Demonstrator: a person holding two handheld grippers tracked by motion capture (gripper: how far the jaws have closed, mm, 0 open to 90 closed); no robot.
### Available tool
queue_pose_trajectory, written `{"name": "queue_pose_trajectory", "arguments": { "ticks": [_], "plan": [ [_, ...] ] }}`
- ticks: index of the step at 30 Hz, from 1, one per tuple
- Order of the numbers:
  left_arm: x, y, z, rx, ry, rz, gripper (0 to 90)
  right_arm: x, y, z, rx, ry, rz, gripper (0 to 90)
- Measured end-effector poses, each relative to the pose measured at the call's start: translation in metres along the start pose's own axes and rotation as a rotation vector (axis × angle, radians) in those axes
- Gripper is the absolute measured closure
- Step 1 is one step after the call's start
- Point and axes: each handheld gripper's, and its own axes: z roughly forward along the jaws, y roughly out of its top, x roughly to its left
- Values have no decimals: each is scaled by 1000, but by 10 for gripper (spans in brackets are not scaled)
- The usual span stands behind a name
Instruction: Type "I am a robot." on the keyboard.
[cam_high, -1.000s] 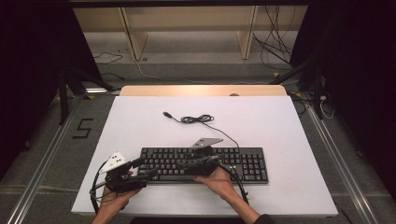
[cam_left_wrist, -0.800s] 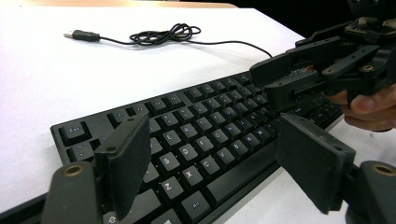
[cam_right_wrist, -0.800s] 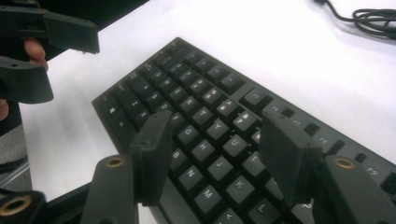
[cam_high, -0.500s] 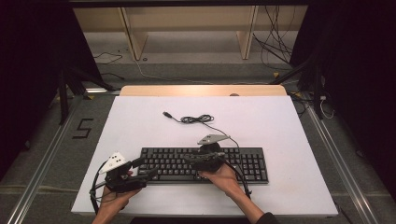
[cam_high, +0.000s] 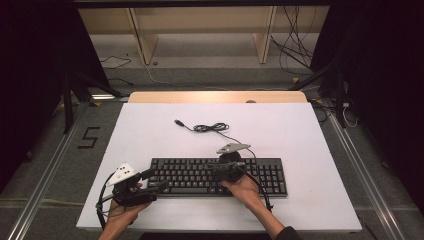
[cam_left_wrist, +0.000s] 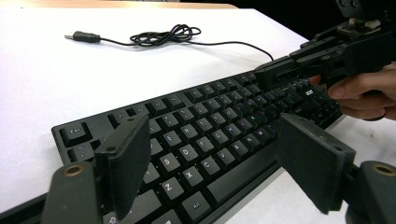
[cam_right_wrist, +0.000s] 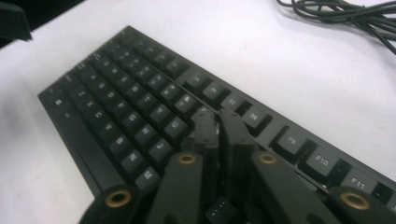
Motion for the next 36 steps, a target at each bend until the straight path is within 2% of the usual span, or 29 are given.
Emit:
{"name": "queue_pose_trajectory", "arguments": {
  "ticks": [11,26,29,36],
  "plan": [
    [0,0,0,0,1,0,261,2,-4,10,51,-12,-13,900],
    [0,0,0,1,2,1,261,2,-6,17,71,-17,-13,900],
    [0,0,0,1,2,0,261,3,-8,19,83,-35,-27,900],
    [1,0,0,1,3,0,261,4,-8,19,73,-42,-28,900]
  ]
}}
